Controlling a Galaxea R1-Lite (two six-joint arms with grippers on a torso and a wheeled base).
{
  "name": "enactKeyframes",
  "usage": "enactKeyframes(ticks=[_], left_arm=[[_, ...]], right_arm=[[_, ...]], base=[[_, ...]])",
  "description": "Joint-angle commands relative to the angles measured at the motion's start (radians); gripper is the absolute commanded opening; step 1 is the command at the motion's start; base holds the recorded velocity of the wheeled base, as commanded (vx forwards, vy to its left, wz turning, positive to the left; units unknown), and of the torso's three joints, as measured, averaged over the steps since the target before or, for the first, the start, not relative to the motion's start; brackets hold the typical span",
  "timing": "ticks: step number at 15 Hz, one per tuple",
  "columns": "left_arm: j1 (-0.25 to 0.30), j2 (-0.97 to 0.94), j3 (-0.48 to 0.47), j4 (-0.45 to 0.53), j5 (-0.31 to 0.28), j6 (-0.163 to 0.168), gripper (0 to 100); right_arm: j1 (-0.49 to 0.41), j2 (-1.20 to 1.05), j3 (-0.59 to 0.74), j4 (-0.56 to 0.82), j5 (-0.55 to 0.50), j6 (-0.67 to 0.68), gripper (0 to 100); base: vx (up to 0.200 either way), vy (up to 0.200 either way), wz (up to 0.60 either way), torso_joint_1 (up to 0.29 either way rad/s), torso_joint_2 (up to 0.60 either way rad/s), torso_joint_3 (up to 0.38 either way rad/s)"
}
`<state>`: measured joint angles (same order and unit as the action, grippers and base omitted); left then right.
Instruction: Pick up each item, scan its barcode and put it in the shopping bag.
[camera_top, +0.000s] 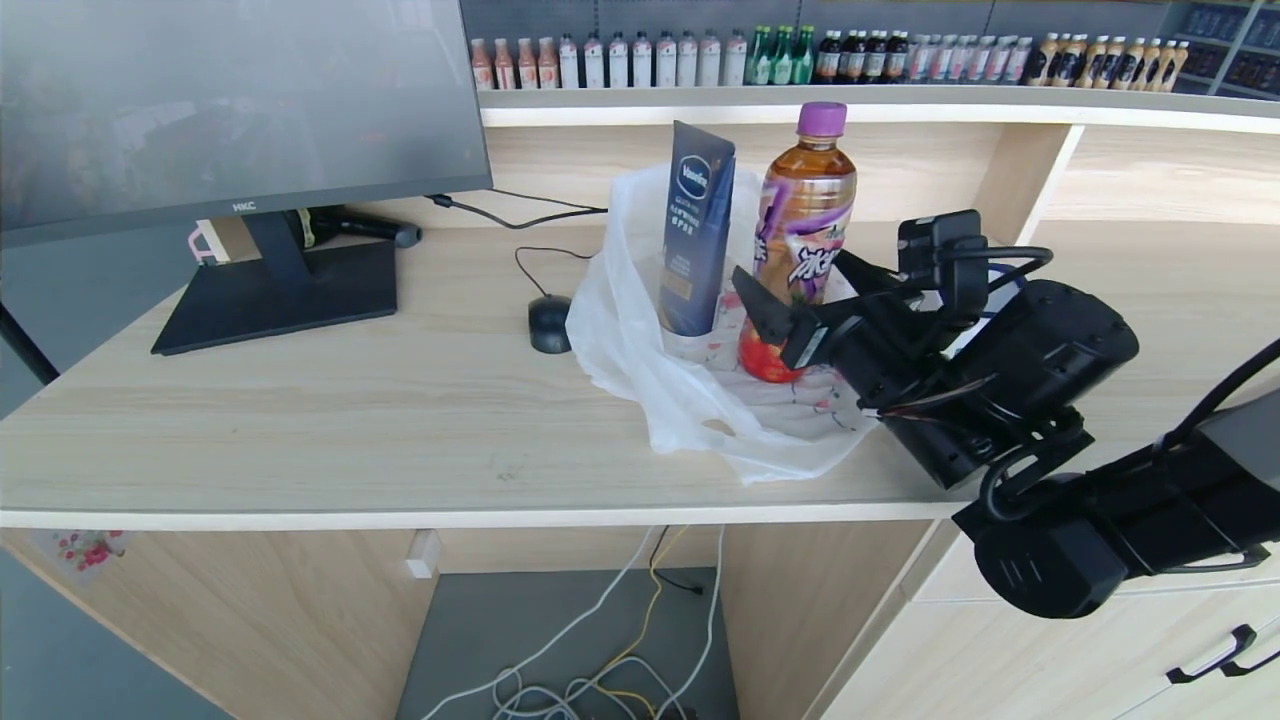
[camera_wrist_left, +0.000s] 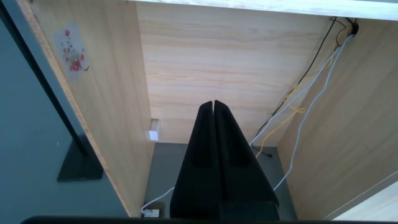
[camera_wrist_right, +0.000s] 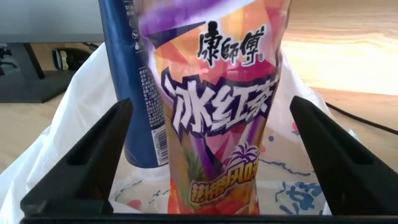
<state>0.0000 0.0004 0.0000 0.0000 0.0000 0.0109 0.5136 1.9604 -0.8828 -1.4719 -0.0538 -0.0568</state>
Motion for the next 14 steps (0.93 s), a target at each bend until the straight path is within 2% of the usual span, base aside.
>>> enactKeyframes(ticks=[1, 4, 7, 11, 12, 14], left_arm=[[0.000, 0.000, 0.000, 0.000, 0.000, 0.000, 0], [0.000, 0.000, 0.000, 0.000, 0.000, 0.000, 0], [0.000, 0.000, 0.000, 0.000, 0.000, 0.000, 0], [0.000, 0.000, 0.000, 0.000, 0.000, 0.000, 0], [0.000, 0.000, 0.000, 0.000, 0.000, 0.000, 0], [-0.002, 0.000, 0.000, 0.000, 0.000, 0.003, 0]], right_arm=[[0.000, -0.038, 0.018, -0.001, 0.000, -0.001, 100], [-0.004, -0.219, 0.186, -0.016, 0.000, -0.001, 100], [-0.044, -0.476, 0.421, -0.042, -0.001, -0.008, 100], [-0.087, -0.859, 0.869, -0.053, -0.001, -0.006, 100], [-0.087, -0.936, 0.883, -0.001, 0.000, -0.003, 100], [-0.087, -1.101, 0.881, 0.254, 0.006, 0.000, 100]], base=[[0.000, 0.000, 0.00, 0.000, 0.00, 0.000], [0.000, 0.000, 0.00, 0.000, 0.00, 0.000], [0.000, 0.000, 0.00, 0.000, 0.00, 0.000], [0.000, 0.000, 0.00, 0.000, 0.00, 0.000], [0.000, 0.000, 0.00, 0.000, 0.00, 0.000], [0.000, 0.000, 0.00, 0.000, 0.00, 0.000]])
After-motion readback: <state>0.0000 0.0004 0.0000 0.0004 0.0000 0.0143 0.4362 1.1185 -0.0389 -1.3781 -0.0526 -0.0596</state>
